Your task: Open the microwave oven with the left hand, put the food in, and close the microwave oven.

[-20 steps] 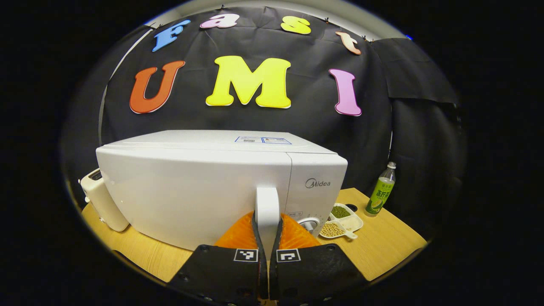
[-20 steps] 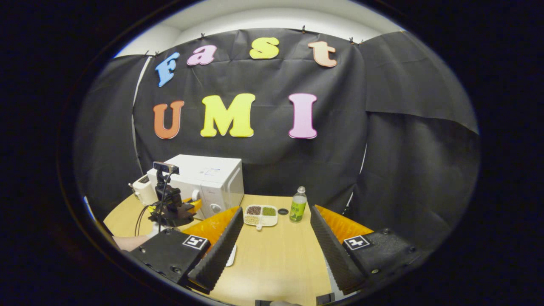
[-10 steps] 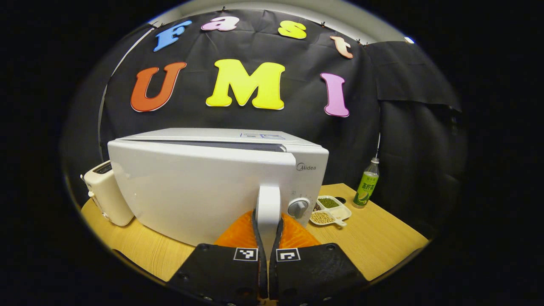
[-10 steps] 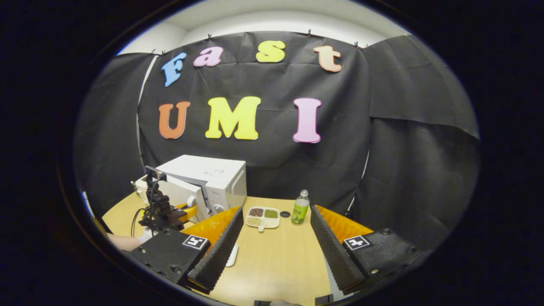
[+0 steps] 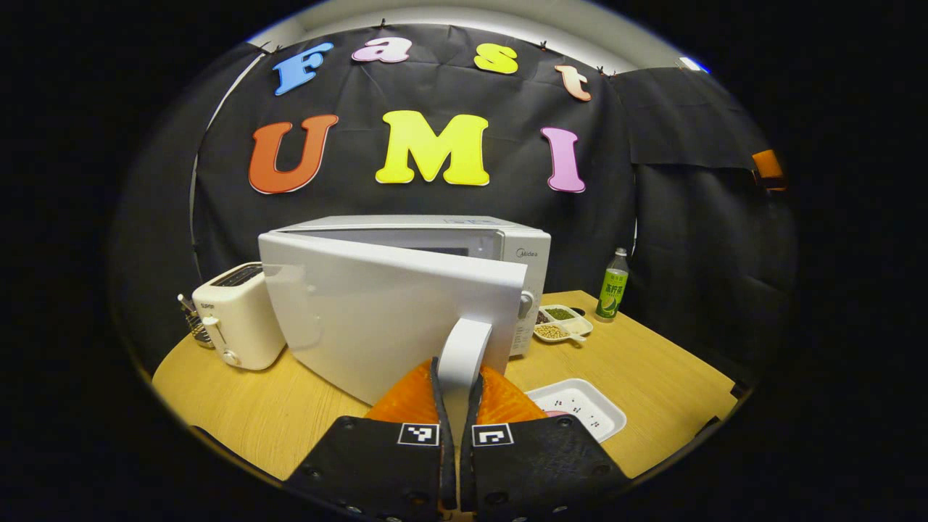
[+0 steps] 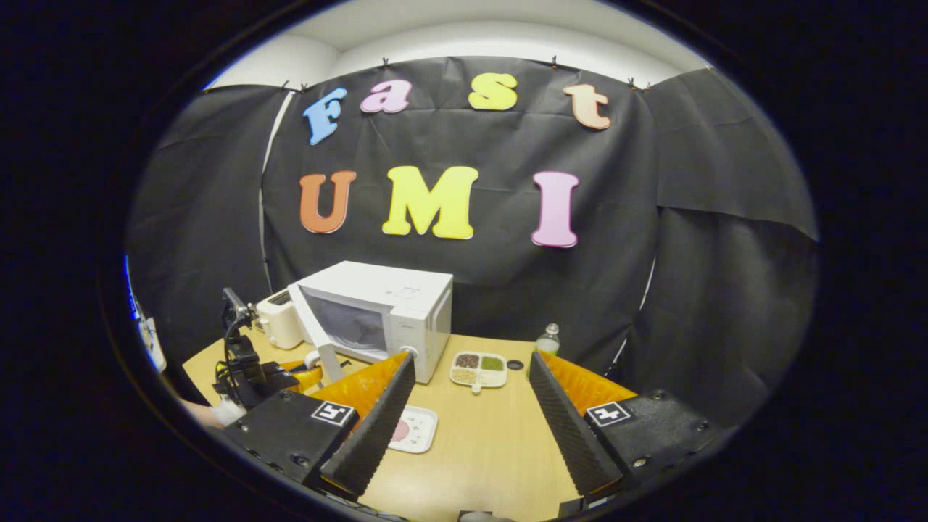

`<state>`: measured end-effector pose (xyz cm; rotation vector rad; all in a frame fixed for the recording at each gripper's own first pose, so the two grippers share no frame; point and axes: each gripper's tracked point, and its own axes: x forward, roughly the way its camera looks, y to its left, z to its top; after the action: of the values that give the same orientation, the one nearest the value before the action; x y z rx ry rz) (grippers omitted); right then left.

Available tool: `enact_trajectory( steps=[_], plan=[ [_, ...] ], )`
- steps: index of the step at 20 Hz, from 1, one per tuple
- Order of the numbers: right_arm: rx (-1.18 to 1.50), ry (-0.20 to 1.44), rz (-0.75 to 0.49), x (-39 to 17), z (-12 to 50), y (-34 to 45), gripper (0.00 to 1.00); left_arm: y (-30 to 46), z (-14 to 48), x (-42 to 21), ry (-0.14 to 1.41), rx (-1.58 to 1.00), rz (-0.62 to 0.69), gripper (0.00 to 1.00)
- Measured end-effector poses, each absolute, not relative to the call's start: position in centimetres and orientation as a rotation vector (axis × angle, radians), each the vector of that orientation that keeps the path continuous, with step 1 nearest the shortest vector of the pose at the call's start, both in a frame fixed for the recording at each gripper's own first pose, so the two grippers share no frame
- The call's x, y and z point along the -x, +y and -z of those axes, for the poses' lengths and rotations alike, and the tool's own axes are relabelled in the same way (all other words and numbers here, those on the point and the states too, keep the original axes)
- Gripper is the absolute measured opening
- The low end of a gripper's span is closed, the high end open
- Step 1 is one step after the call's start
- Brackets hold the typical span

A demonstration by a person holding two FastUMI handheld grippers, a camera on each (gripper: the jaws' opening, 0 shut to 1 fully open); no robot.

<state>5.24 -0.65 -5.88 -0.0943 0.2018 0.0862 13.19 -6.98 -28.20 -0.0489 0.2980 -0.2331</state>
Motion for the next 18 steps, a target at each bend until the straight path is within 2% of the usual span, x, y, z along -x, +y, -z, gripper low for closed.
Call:
enact_trajectory(
  steps=[1,5,6,7,9,10,11,12,13,14,15,17,18],
  plan=[
    [0.09,0.205,-0.104,-5.2,6.1,0.3,0.96,-6.0,28.3,-12.3,0.303,0.048,0.22,0.02],
    [0.081,0.202,-0.158,-4.8,6.4,3.7,0.96,-1.6,28.5,-9.2,0.333,0.039,0.155,0.04],
    [0.083,0.199,-0.166,-4.6,6.4,4.3,1.0,-0.5,28.5,-8.6,0.34,0.033,0.141,0.04],
    [0.084,0.2,-0.173,-4.4,6.7,4.7,0.96,0.7,28.6,-8.0,0.346,0.026,0.123,0.04],
    [0.073,0.204,-0.185,-3.9,7.1,5.6,0.96,3.0,28.7,-6.9,0.363,0.013,0.077,0.05],
    [0.067,0.204,-0.186,-3.7,7.3,5.8,1.0,4.2,28.7,-6.4,0.371,0.008,0.056,0.1],
    [0.064,0.206,-0.185,-3.4,7.6,6.0,0.96,5.5,28.7,-6.1,0.374,0.013,0.032,0.12],
    [0.059,0.207,-0.18,-3.2,7.8,6.0,1.0,6.7,28.7,-5.8,0.378,0.014,0.006,0.16],
    [0.053,0.21,-0.176,-3.0,8.0,6.0,0.95,8.0,28.8,-5.7,0.383,0.009,-0.017,0.19],
    [0.048,0.21,-0.17,-2.8,8.1,6.0,0.95,9.0,28.9,-5.4,0.392,0.006,-0.03,0.26],
    [0.045,0.212,-0.163,-2.6,8.3,6.0,0.95,9.9,28.8,-4.9,0.393,-0.001,-0.044,0.48],
    [0.043,0.209,-0.149,-2.2,8.6,5.9,0.95,11.3,28.5,-3.9,0.388,-0.022,-0.062,0.73],
    [0.041,0.209,-0.144,-2.2,8.7,5.8,0.95,12.1,28.4,-3.7,0.38,-0.04,-0.076,0.98]
  ],
)
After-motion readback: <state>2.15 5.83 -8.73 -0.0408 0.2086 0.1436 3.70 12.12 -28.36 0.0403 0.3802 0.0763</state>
